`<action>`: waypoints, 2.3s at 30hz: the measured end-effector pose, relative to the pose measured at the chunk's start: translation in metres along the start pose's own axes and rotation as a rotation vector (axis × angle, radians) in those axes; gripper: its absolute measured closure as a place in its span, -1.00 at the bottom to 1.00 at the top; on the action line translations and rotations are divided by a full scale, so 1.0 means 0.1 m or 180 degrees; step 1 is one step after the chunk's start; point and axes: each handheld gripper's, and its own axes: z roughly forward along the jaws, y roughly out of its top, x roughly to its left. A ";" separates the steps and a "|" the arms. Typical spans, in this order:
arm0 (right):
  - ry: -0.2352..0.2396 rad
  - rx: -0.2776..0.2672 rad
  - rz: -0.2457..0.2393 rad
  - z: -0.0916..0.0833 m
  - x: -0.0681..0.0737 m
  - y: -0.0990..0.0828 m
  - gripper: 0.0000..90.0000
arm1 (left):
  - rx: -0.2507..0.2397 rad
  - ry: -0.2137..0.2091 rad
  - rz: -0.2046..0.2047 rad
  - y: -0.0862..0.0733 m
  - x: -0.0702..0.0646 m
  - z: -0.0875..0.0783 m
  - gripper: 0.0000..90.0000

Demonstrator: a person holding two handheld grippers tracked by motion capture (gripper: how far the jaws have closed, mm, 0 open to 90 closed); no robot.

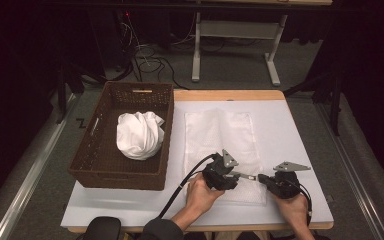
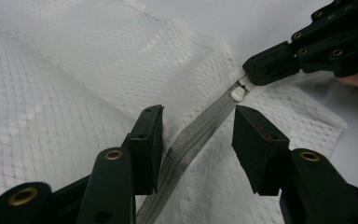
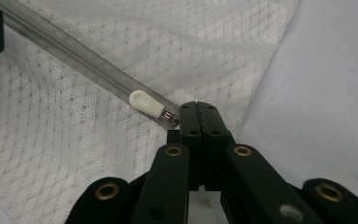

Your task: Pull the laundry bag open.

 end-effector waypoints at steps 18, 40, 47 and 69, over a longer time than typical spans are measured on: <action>0.0013 0.0277 -0.0166 0.03 0.00 0.13 1.00 | -0.0051 -0.0113 0.0025 0.10 -0.07 -0.04 0.21; 0.0044 0.0365 -0.0200 0.04 -0.02 0.17 1.00 | 0.0274 -0.0384 -0.0207 0.12 -0.11 0.57 0.43; 0.0040 0.0368 -0.0193 0.04 -0.02 0.18 1.00 | 0.0265 -0.0415 -0.0282 0.11 -0.11 0.63 0.50; 0.0016 0.0429 -0.0214 0.05 0.00 0.20 1.00 | 0.0214 -0.0480 -0.0426 0.12 -0.12 0.73 0.68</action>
